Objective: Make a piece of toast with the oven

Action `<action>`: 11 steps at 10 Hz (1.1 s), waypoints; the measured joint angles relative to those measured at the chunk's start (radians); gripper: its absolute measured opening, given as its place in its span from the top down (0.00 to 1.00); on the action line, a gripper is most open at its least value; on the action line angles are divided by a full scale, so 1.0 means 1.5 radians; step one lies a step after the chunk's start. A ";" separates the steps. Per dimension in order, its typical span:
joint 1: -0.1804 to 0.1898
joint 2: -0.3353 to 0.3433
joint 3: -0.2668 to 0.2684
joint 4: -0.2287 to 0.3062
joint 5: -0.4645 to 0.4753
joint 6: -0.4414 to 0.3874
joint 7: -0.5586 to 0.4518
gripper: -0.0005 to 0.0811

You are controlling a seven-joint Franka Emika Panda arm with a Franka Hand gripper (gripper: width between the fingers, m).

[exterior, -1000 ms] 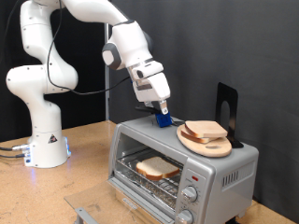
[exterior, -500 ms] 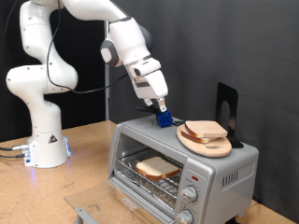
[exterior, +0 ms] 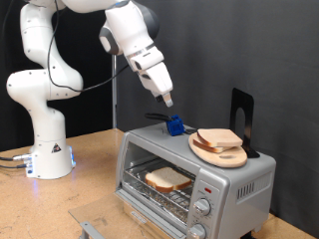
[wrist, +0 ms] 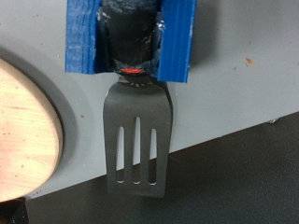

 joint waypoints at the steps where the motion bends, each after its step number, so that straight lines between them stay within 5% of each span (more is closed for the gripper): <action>1: 0.000 0.000 0.003 -0.004 0.000 0.013 -0.003 0.00; 4: 0.007 -0.031 -0.043 -0.041 0.064 0.012 -0.101 0.00; 8: -0.010 -0.099 -0.153 -0.078 0.024 -0.131 -0.213 0.00; 11: -0.016 -0.114 -0.167 -0.088 0.024 -0.145 -0.236 0.00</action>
